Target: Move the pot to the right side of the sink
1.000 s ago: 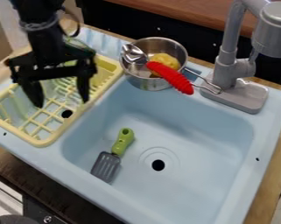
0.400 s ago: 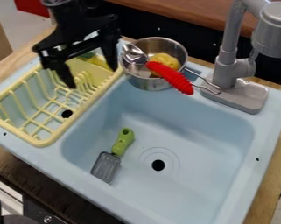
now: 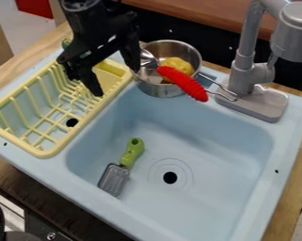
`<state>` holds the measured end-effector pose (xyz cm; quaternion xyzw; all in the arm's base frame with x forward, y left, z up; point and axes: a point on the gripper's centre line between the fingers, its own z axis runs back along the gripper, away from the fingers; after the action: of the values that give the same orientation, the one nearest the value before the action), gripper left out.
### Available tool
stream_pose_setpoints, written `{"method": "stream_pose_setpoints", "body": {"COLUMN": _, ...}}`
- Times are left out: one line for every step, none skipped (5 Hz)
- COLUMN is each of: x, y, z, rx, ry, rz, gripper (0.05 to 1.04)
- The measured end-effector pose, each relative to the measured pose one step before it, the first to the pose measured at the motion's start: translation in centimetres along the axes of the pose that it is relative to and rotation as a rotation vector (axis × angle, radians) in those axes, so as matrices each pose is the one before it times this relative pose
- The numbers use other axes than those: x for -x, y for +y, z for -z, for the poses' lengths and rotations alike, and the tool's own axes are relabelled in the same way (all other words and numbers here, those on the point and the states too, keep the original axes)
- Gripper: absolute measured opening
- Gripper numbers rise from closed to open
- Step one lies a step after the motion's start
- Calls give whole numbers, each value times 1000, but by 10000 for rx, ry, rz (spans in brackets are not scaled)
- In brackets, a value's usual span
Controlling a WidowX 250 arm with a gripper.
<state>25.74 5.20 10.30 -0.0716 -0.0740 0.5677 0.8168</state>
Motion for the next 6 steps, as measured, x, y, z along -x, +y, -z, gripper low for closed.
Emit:
{"method": "stream_pose_setpoints", "body": {"x": 408, "y": -660, "z": 912, "rx": -116, "ry": -213, "rz": -234, "gripper": 998}}
{"method": "stream_pose_setpoints", "body": {"x": 219, "y": -53, "z": 732, "rx": -192, "ry": 50, "rz": -218, "gripper": 998}}
{"method": "stream_pose_setpoints", "body": {"x": 62, "y": -213, "z": 289, "rx": 20, "ry": -51, "rz": -151, "gripper": 998}}
{"method": "stream_pose_setpoints", "body": {"x": 109, "y": 124, "z": 777, "rx": -486, "ry": -34, "rz": -168, "gripper": 998}}
{"method": "stream_pose_setpoints", "body": {"x": 64, "y": -131, "z": 166, "rx": -77, "ry": -19, "rz": -45, "gripper": 956}}
{"method": "stream_pose_setpoints", "body": {"x": 162, "y": -236, "z": -71, "rx": 74, "ry": 162, "rz": -82, "gripper": 681}}
